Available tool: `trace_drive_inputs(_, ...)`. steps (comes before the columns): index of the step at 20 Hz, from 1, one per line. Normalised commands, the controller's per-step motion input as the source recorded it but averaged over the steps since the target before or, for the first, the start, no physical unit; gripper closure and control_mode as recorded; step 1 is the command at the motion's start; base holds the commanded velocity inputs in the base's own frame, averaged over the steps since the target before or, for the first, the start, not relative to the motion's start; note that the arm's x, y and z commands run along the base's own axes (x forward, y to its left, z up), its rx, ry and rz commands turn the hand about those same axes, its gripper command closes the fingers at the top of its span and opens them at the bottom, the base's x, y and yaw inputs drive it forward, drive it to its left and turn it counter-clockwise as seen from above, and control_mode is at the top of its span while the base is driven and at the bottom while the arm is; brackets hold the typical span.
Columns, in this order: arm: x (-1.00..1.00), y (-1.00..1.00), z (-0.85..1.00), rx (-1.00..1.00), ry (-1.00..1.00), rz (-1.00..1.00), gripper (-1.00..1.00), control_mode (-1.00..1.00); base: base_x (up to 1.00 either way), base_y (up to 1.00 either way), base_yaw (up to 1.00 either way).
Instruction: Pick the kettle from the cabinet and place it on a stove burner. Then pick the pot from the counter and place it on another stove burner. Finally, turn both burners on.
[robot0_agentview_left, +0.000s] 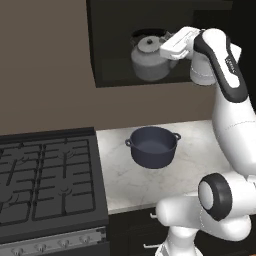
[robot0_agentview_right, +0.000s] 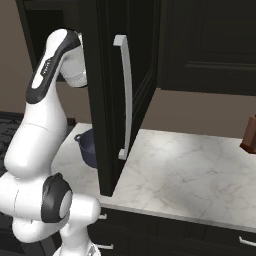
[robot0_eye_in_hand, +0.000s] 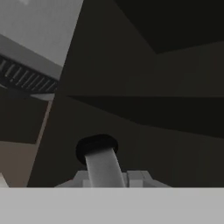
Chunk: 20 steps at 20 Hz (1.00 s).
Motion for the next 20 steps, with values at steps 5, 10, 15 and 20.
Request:
trace_drive_inputs(5,-0.55,0.0,0.0,0.0,0.0,0.0,1.0,-1.0,0.0,0.0,0.0)
trace_drive_inputs(10,-0.58,0.0,0.0,0.0,-0.01,0.0,1.0,-1.0,0.0,0.0,0.0)
trace_drive_inputs(15,-0.56,0.02,0.0,0.0,0.0,0.0,1.0,-1.0,0.0,0.0,0.0)
trace_drive_inputs(20,-0.54,0.05,0.0,0.0,0.0,0.0,1.0,-1.0,0.0,0.0,0.0)
